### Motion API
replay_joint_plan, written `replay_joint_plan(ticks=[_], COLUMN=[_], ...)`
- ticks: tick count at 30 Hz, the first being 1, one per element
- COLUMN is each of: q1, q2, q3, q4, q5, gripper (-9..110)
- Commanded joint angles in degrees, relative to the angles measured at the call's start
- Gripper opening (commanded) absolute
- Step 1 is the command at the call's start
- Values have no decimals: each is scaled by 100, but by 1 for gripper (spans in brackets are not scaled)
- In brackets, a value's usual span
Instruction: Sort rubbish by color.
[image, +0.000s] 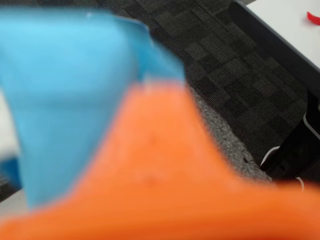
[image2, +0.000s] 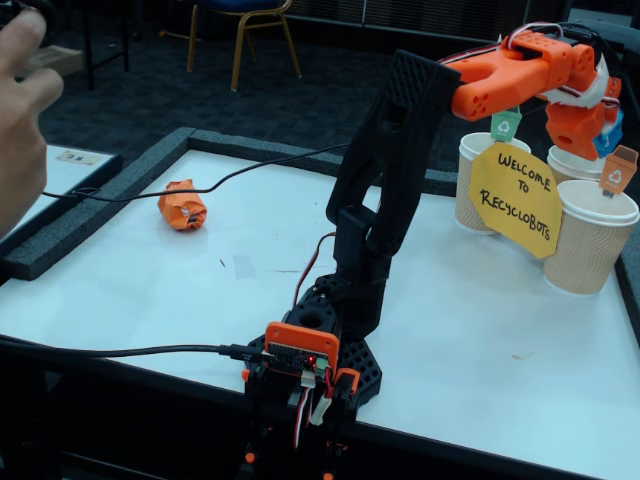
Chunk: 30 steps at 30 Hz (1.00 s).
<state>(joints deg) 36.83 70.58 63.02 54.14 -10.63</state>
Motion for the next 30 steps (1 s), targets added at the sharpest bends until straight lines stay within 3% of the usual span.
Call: replay_joint_plan(ticks=[1, 5, 6, 18, 23, 26, 28, 30], q1=[193, 193, 193, 193, 193, 193, 193, 193], q2=[290, 246, 220, -536, -606, -606, -615, -615], q3=[-738, -738, -738, -1257, -1415, -1564, -1617, -1661], q4=[-202, -220, -220, -360, -272, -123, -123, -114], q5=[-105, -105, -105, -105, -105, -105, -105, -105], gripper=[27, 1, 0, 2, 19, 22, 21, 12])
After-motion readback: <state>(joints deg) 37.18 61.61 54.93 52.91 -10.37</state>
